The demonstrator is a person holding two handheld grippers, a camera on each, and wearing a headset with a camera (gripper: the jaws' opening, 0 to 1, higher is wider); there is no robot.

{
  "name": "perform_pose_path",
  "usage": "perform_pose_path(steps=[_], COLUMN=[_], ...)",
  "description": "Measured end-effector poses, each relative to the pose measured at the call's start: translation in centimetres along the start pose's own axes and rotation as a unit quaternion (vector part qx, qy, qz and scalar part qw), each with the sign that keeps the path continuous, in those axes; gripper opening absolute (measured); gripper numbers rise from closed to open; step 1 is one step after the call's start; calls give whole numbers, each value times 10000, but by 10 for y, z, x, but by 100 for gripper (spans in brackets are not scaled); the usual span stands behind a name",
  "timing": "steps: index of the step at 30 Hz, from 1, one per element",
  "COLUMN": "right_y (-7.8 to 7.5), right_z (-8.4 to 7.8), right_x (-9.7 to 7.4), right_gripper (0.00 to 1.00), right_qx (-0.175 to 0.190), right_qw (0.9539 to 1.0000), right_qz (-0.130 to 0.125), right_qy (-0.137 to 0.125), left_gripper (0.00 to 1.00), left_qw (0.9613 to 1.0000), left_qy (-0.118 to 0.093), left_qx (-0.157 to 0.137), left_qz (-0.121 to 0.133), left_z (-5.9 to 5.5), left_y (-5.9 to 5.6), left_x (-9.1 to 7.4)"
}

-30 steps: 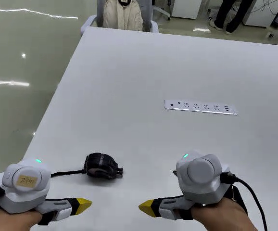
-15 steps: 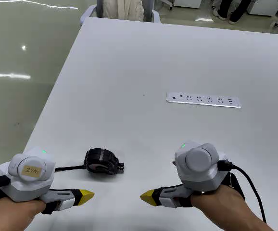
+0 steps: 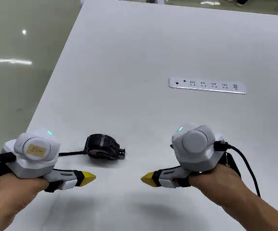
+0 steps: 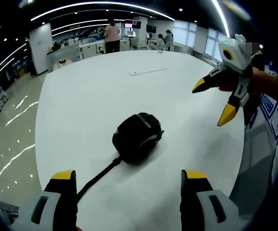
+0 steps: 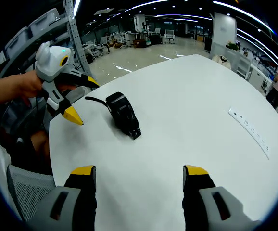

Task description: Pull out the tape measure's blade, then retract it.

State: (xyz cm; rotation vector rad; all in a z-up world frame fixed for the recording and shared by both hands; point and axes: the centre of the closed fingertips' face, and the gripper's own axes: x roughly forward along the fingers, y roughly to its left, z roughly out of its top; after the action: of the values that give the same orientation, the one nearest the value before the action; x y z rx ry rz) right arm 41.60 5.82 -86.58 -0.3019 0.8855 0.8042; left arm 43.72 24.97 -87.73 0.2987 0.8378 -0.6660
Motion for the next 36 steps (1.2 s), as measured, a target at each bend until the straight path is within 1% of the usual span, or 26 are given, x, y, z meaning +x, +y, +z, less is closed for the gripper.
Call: perform_pose_path(steps=[4,10,13,16,19,21,23,24,26,28,29,30,32,34,36], right_y=[-1,-3,-3,-1,2,3,4,5,6,4,3,3,2,1,0], right_z=[0,7,10,12,14,16,20,20,21,22,22,22,23,22,21], right_x=[5,12,17,22,26,29,31,32,35,38,40,42,44,47,50], right_gripper=[74,70,70,69,68,69,68,67,65,63,63,63,62,61,61], right_qx=[-128,-357,-558,-707,-801,-818,-963,-975,-1111,-1239,-1248,-1295,-1488,-1527,-1619], right_qw=[9999,9993,9984,9974,9966,9963,9949,9946,9929,9914,9913,9905,9876,9869,9853], right_qz=[44,80,80,118,188,250,302,334,416,405,417,449,478,513,538], right_qy=[48,5,16,35,27,-22,-95,-108,-121,-106,-90,-93,-127,-103,-68], left_gripper=[85,83,80,80,78,78,77,75,74,73,73,73,73,73,73], left_qw=[9999,9991,9981,9973,9959,9949,9934,9927,9908,9895,9886,9873,9847,9825,9789], left_qy=[46,80,162,200,228,246,245,228,210,231,251,267,258,266,338], left_qx=[122,371,529,645,793,892,1018,1087,1224,1310,1367,1441,1571,1684,1860], left_qz=[-66,-188,-271,-304,-363,-406,-460,-478,-537,-560,-572,-605,-703,-749,-779], left_z=[0,3,2,3,3,5,7,9,12,13,13,14,16,18,18], left_y=[2,5,5,7,8,8,8,8,6,6,6,5,2,0,0], left_x=[3,5,5,5,6,7,8,8,10,13,14,15,17,19,22])
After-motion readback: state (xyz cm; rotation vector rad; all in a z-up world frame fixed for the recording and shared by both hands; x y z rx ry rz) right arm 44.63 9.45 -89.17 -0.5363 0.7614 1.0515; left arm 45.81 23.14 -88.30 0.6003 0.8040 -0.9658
